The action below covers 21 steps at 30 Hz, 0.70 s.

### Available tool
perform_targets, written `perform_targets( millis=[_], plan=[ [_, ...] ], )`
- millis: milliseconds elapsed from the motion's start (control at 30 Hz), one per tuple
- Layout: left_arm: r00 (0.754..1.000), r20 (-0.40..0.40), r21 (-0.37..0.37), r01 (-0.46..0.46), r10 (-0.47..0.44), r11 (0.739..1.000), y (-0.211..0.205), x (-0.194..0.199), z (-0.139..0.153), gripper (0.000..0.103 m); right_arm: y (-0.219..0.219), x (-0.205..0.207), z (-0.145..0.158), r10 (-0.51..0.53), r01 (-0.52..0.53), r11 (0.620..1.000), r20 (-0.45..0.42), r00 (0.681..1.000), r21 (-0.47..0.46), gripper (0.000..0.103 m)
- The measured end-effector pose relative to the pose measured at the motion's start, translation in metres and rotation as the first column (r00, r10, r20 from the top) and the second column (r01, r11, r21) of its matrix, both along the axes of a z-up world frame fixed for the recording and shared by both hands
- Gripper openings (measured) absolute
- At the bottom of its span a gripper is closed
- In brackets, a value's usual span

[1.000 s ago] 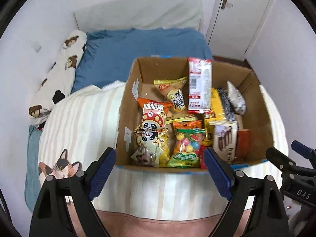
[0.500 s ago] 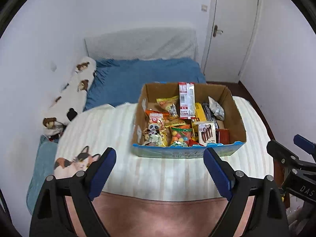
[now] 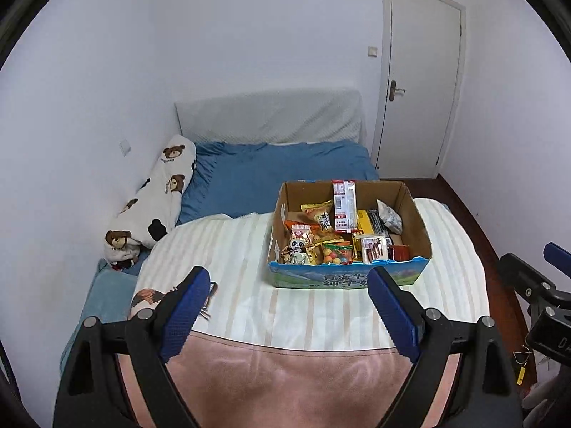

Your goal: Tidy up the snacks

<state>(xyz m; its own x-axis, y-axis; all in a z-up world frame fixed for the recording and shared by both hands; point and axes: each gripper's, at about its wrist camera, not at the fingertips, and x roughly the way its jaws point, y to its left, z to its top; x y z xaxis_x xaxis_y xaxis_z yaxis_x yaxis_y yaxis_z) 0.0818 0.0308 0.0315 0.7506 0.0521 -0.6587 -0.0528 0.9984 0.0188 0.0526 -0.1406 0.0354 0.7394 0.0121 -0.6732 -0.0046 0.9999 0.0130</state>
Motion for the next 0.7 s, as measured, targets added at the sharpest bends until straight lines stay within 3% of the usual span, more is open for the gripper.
perform_targets(
  millis=[267, 333, 400, 600, 700],
  plan=[
    [0.999, 0.047, -0.011, 0.001, 0.000, 1.000, -0.002, -0.019, 0.009, 0.091, 0.007, -0.020, 0.013, 0.020, -0.020, 1.000, 0.045, 0.999, -0.020, 0.103],
    [0.999, 0.048, -0.013, -0.002, 0.003, 1.000, -0.002, -0.018, 0.008, 0.092, 0.005, -0.016, 0.009, 0.016, -0.015, 1.000, 0.029, 0.999, -0.015, 0.103],
    [0.999, 0.042, -0.012, 0.000, 0.001, 1.000, -0.004, -0.013, 0.006, 0.103, 0.002, -0.010, 0.004, 0.006, -0.006, 1.000, 0.015, 1.000, -0.014, 0.103],
    [0.999, 0.033, -0.003, -0.003, 0.003, 1.000, -0.008, 0.006, -0.004, 0.103, -0.004, 0.019, -0.021, -0.029, 0.024, 0.996, -0.056, 0.998, -0.088, 0.103],
    [1.000, -0.002, -0.005, -0.005, 0.005, 1.000, -0.011, 0.022, -0.014, 0.103, -0.012, 0.034, -0.033, -0.022, 0.019, 0.999, -0.079, 0.997, -0.044, 0.103]
  ],
)
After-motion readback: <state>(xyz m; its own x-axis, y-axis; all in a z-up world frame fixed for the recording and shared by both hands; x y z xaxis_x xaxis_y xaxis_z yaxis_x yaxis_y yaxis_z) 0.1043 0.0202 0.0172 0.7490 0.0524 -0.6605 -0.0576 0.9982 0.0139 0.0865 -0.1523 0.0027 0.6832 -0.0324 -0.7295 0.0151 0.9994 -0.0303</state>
